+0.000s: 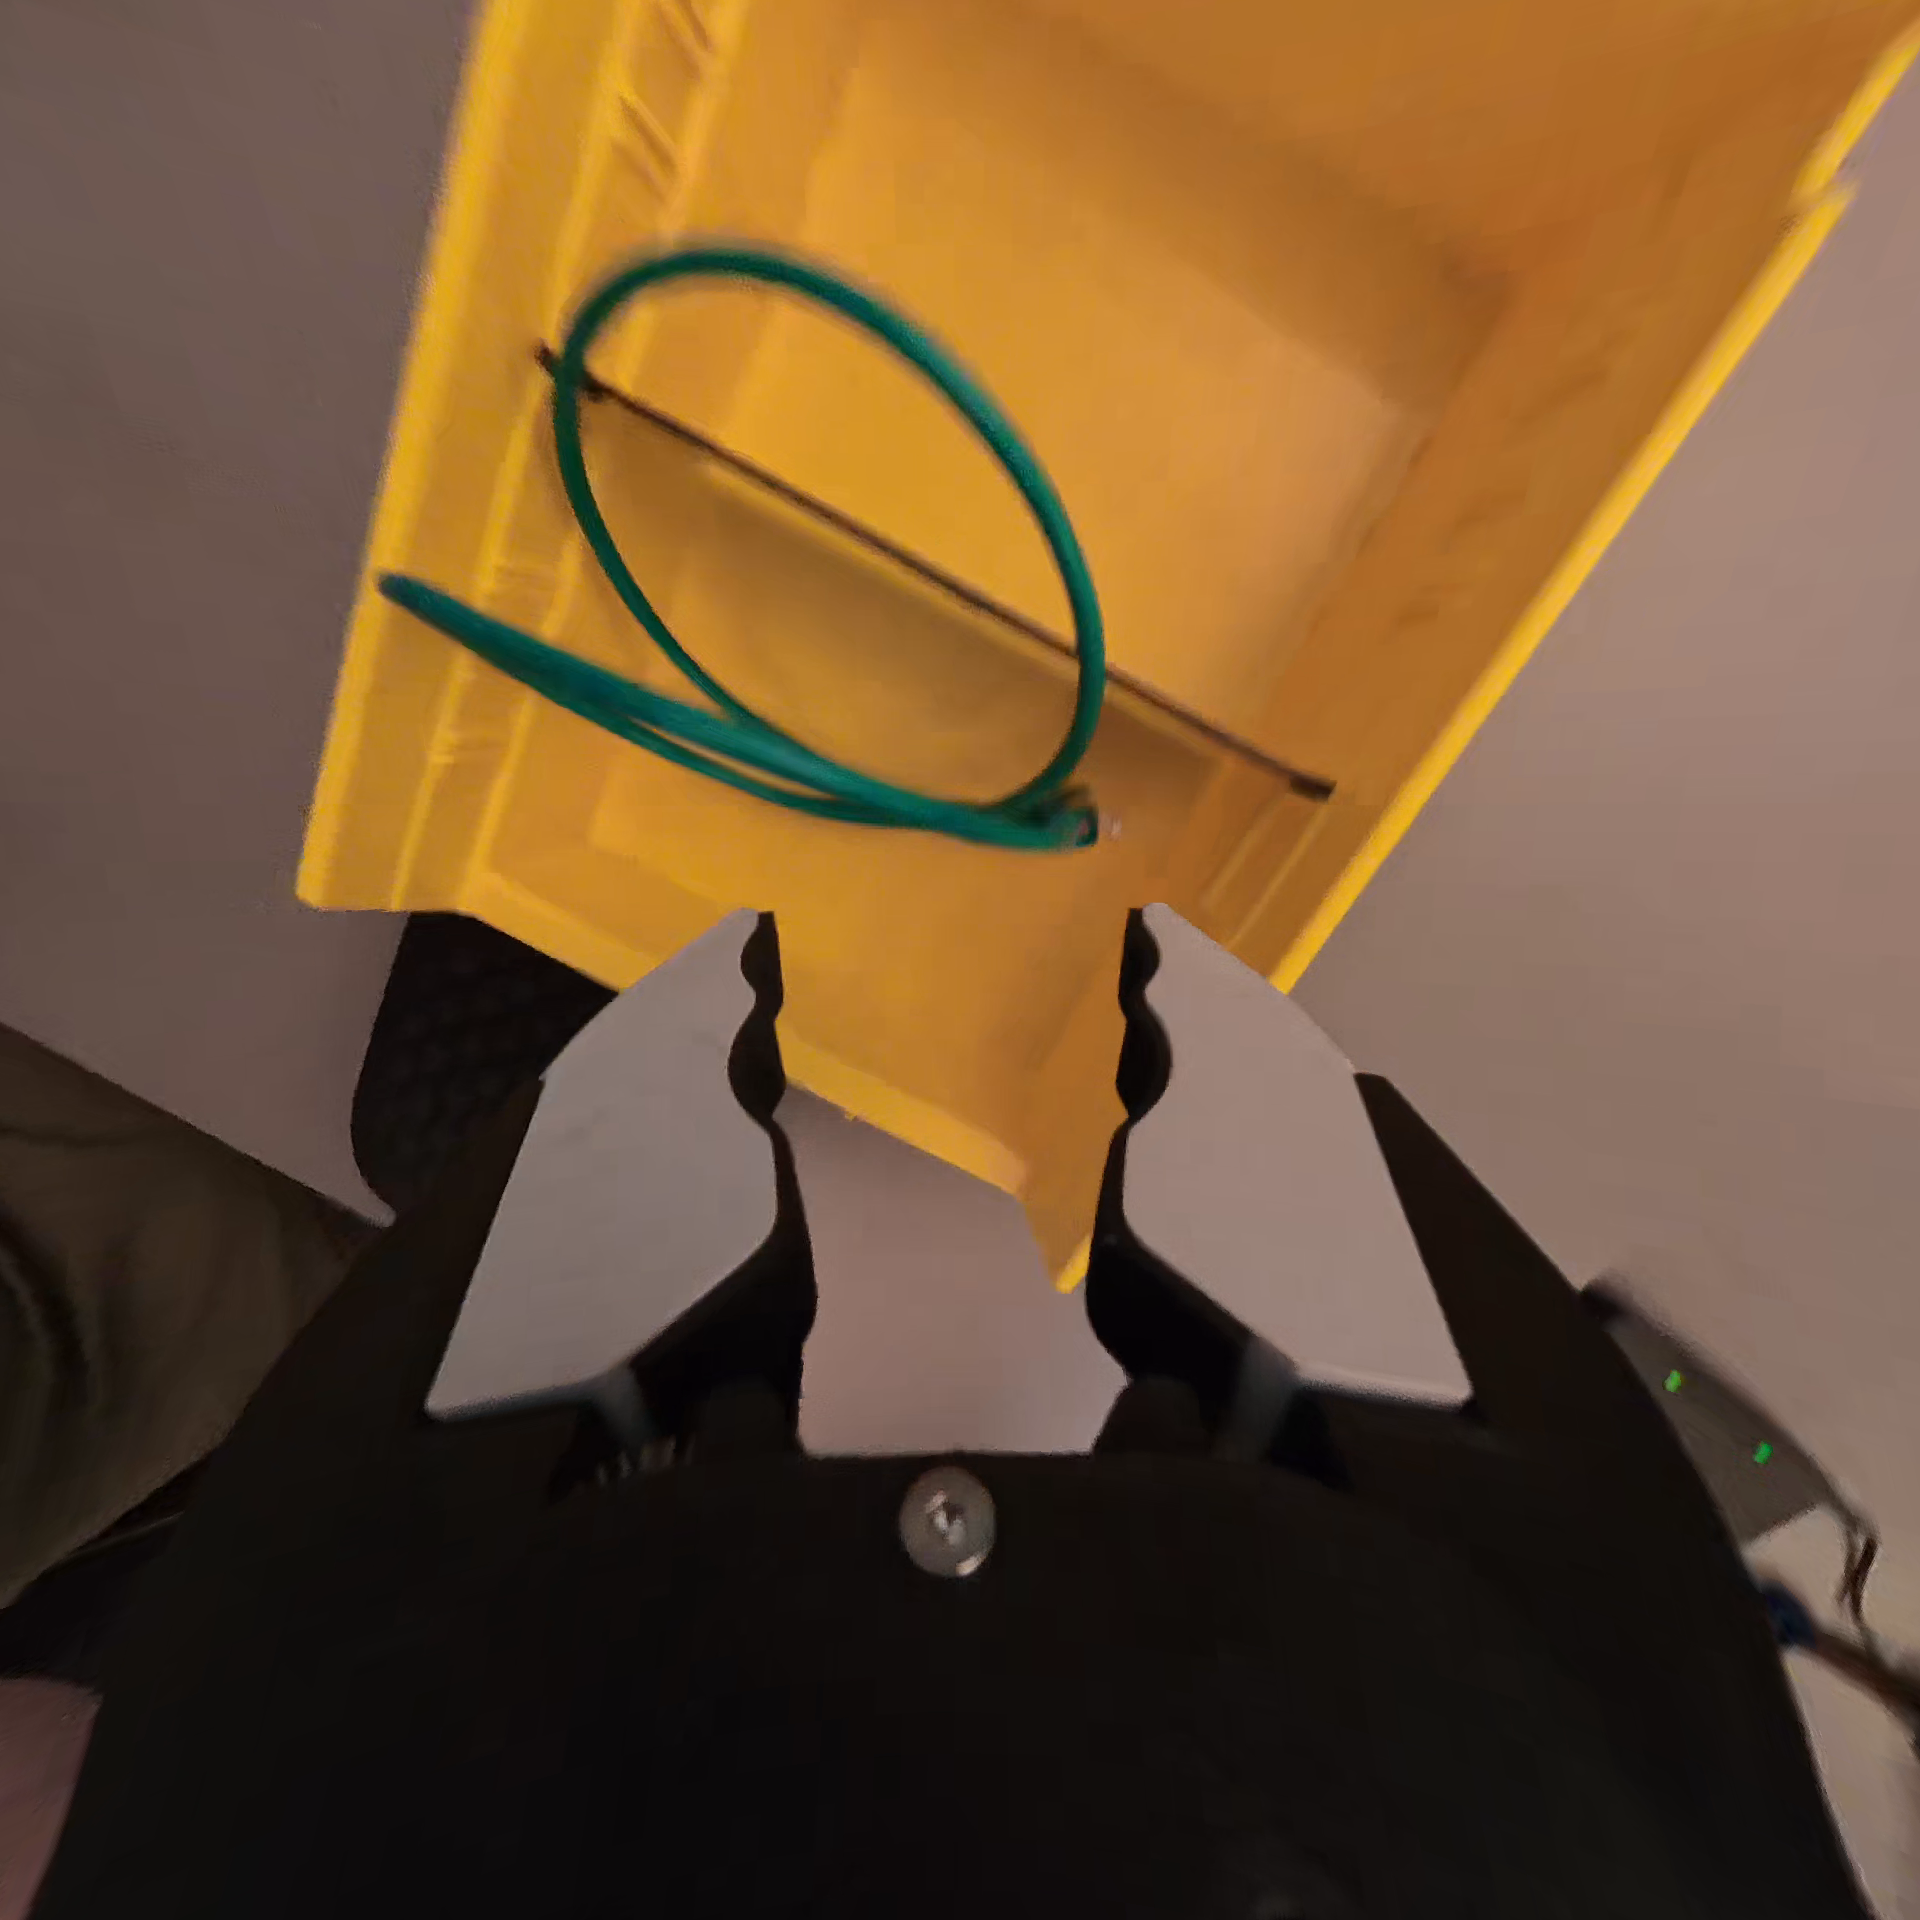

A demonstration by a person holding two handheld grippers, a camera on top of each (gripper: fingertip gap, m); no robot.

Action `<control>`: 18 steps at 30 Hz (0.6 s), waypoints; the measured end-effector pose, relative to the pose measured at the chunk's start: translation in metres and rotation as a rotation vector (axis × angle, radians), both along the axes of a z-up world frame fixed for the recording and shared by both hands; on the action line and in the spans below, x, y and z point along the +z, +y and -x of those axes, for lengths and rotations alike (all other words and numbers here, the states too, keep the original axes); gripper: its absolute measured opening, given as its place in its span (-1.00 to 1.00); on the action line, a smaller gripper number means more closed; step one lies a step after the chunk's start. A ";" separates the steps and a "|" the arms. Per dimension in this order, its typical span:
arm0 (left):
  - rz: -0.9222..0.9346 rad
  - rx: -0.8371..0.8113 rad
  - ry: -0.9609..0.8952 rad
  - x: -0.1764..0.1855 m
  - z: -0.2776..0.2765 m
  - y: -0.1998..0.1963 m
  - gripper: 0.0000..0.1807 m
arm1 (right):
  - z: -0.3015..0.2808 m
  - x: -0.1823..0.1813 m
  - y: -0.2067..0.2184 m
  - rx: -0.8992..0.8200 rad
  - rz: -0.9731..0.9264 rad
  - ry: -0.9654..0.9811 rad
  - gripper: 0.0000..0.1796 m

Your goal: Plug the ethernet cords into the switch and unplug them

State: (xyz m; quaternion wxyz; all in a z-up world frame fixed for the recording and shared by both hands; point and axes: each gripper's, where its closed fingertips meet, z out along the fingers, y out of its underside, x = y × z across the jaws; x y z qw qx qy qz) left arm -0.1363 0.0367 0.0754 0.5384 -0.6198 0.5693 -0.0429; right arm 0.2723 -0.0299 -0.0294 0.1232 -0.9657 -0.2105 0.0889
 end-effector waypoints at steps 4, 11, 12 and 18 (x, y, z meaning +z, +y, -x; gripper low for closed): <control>0.000 -0.001 0.014 -0.003 -0.003 0.001 -0.59 | 0.013 -0.001 0.032 0.123 -0.164 0.042 -0.33; 0.009 0.001 0.044 -0.012 -0.007 0.003 -0.59 | 0.025 -0.047 0.068 0.200 -0.227 0.036 -0.49; 0.012 0.004 0.046 -0.014 -0.007 0.004 -0.59 | 0.026 -0.049 0.070 0.189 -0.208 0.039 -0.65; 0.025 0.011 0.061 -0.020 -0.008 0.008 -0.59 | 0.016 -0.040 0.049 0.320 -0.096 -0.091 -0.94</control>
